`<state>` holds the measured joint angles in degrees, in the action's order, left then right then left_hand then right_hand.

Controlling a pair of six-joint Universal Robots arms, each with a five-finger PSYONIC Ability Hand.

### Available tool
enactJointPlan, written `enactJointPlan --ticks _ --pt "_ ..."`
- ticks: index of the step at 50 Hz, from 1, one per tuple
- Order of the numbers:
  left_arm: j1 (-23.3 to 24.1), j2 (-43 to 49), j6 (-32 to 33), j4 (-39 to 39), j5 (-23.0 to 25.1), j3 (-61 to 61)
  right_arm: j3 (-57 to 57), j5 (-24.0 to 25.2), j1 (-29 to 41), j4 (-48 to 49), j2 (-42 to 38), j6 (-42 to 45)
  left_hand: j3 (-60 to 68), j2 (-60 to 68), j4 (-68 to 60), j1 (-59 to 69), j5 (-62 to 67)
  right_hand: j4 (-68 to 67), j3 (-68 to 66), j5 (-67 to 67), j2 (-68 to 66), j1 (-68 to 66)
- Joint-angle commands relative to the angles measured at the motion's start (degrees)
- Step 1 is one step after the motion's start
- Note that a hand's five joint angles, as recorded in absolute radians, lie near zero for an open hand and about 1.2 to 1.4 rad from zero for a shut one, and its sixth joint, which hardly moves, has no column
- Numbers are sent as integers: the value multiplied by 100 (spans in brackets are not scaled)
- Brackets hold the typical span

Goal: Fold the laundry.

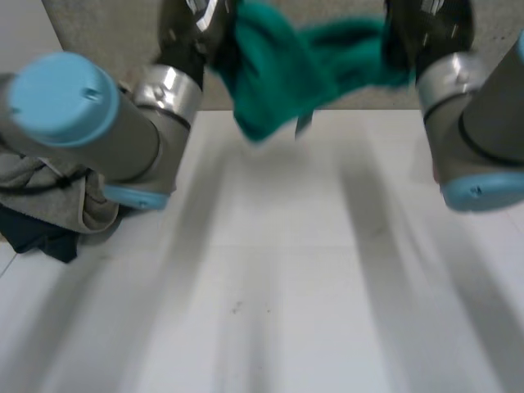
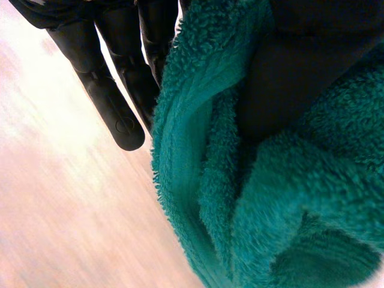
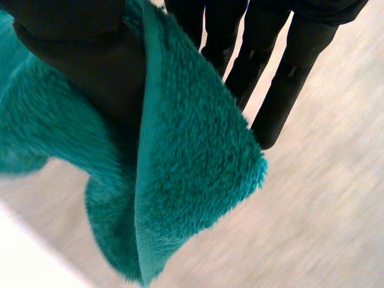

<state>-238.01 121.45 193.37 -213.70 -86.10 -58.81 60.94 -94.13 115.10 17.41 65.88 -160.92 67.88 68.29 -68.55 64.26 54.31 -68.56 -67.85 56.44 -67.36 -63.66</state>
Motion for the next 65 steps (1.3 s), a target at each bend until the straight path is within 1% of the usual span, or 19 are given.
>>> enactJointPlan --ticks 1,6,13,18,19,22,23,30,34,36,40,43,45,52,53,56,57,61,65 --pt "9 -719 104 -761 58 -1166 -65 -193 118 809 127 807 1212 1171 -1145 1574 1569 -1144 -1215 1356 -1264 -1634" --pt "44 -825 244 -761 67 -2203 408 -175 180 458 30 869 1212 1171 -1145 1574 1569 -1144 -1215 1356 -1264 -1634" --pt "35 -825 1088 -787 268 -3742 1068 -158 162 -219 -391 992 1064 1024 -997 1427 1421 -1144 -1215 1356 -1264 -1634" --pt "18 -991 1650 -673 322 -4481 1796 -97 136 -642 -462 1036 -213 -253 280 150 144 -1144 -1215 1356 -1264 -1634" --pt "0 -1157 1790 -569 313 -4682 1903 -70 136 -651 -462 1054 -849 -889 916 -486 -491 -1144 -1215 1356 -1264 -1634" --pt "-17 -1413 1950 -261 313 -4938 2298 96 127 -642 -445 1142 -1610 -1650 1677 -1247 -1252 -1144 -1215 1356 -1264 -1634" --pt "-52 -1605 1993 53 304 -5043 2378 167 127 -633 -436 1168 -2195 -2235 2262 -1832 -1838 -1144 -1215 1356 -1264 -1634" --pt "-105 -2581 1871 1706 304 -4931 2748 554 109 -624 -357 1230 -3309 -3349 3376 -2947 -2952 -1144 -1215 1356 -1264 -1634" --pt "-105 -2960 1661 2182 287 -4536 2774 624 118 -616 -59 1230 -4064 -4104 4131 -3702 -3707 -1144 -1215 1356 -1264 -1634" --pt "-123 -3022 1503 2227 278 -4351 2783 677 118 -598 91 1230 -4436 -4476 4503 -4074 -4079 -1144 -1215 1356 -1264 -1634" --pt "-342 -3014 984 2219 269 -3789 2914 1045 136 -379 574 1247 -5546 -5586 5613 -5183 -5188 -1144 -1215 1356 -1264 -1634" --pt "-518 -2768 475 2219 286 -3253 3099 1379 180 -238 1180 1247 -5750 -5790 5817 -5387 -5393 -1144 -1215 1356 -1264 -1634" --pt "-562 -2279 168 2219 347 -2850 3239 1590 223 -220 1653 1239 -5767 -5807 5834 -5404 -5410 -1144 -1215 1356 -1264 -1634" --pt "-580 -818 -80 2324 383 -1635 3565 1925 320 -211 2691 1186 -5767 -5807 5834 -5404 -5410 -1144 -1215 1356 -1264 -1634" --pt "-571 -433 -80 2368 505 -1399 3574 1951 346 -229 2789 1177 -5767 -5807 5834 -5404 -5410 -1144 -1215 1356 -1264 -1634" --pt "-562 87 -89 2456 865 -1143 3644 2083 434 -264 3183 1151 -5767 -5807 5834 -5404 -5410 -1144 -1215 1356 -1264 -1634" --pt "-571 368 -98 2517 1145 -977 3653 2118 452 -264 3272 1151 -5767 -5807 5834 -5404 -5410 -1144 -1215 1356 -1264 -1634" --pt "-519 992 -185 2771 1769 -721 3697 2285 470 -264 3624 1142 -5700 -5740 5767 -5338 -5343 -1144 -1215 1356 -1264 -1634" --pt "-448 1275 -343 3236 2279 -667 3697 2391 382 -264 3730 1133 -5448 -5488 5515 -5085 -5091 -1144 -1215 1356 -1264 -1634"
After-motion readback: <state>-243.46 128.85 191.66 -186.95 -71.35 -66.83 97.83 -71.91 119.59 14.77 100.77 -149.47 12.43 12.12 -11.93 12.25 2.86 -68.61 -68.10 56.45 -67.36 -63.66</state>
